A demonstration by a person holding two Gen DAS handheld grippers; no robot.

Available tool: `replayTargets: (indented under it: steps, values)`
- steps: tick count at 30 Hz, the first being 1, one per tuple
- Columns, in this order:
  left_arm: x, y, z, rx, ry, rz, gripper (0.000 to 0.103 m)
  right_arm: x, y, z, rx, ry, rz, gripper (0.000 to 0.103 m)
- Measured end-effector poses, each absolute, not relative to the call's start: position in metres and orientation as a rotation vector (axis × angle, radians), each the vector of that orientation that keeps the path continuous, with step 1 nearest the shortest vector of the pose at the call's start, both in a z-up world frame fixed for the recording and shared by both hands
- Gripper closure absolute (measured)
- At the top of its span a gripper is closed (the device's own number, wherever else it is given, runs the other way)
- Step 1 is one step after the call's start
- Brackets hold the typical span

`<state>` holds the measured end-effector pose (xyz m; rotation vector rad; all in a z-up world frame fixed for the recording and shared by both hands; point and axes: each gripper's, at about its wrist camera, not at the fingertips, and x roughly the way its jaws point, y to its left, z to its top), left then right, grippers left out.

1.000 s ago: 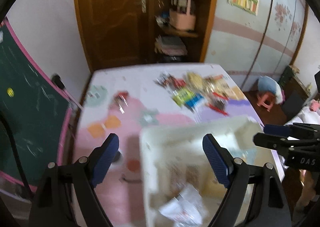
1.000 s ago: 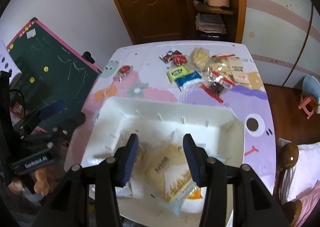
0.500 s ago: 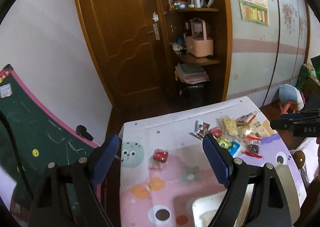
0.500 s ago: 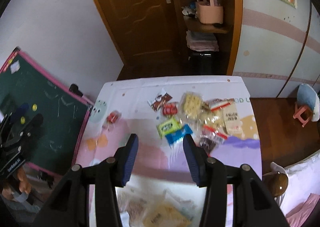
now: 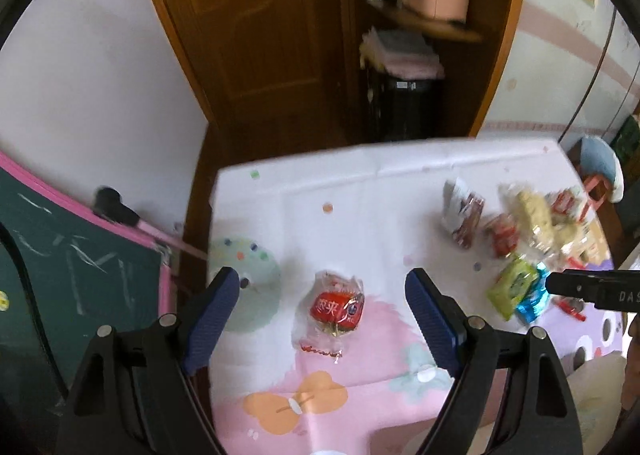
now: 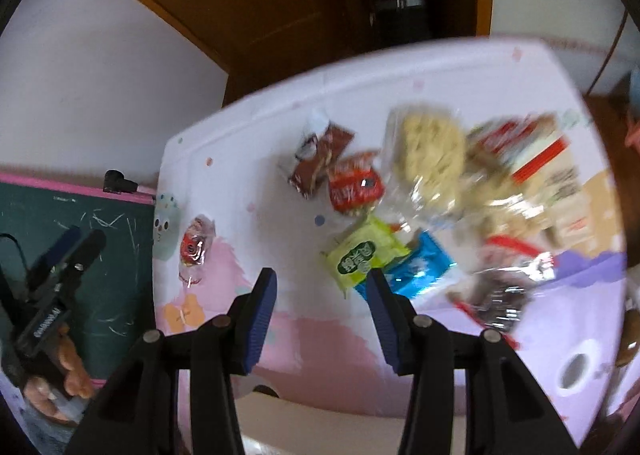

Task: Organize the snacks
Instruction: 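Grasp the red candy with the left gripper while the right grasps the green packet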

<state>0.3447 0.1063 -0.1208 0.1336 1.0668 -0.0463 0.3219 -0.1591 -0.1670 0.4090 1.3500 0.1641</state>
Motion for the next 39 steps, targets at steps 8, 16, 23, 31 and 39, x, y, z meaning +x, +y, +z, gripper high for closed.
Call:
replayTargets:
  steps: [8, 16, 23, 31, 39]
  values:
    - [0.36, 0.108, -0.187, 0.14, 1.161, -0.054, 0.018, 0.335, -0.161, -0.213, 0.421, 1.44, 0.043, 0.056]
    - [0.373, 0.119, -0.224, 0.085, 1.22, -0.05, 0.018, 0.35, -0.126, -0.235, 0.305, 1.548, -0.037, 0.053]
    - [0.38, 0.123, -0.243, 0.016, 1.246, -0.046, 0.018, 0.355, -0.098, -0.239, 0.255, 1.521, -0.072, 0.041]
    - [0.382, 0.121, -0.249, 0.006, 1.251, -0.06, 0.02, 0.354, -0.128, -0.24, 0.413, 1.481, -0.147, 0.042]
    - [0.375, 0.118, -0.258, 0.032, 1.262, -0.061, 0.047, 0.356, -0.113, -0.241, 0.351, 1.446, -0.205, 0.052]
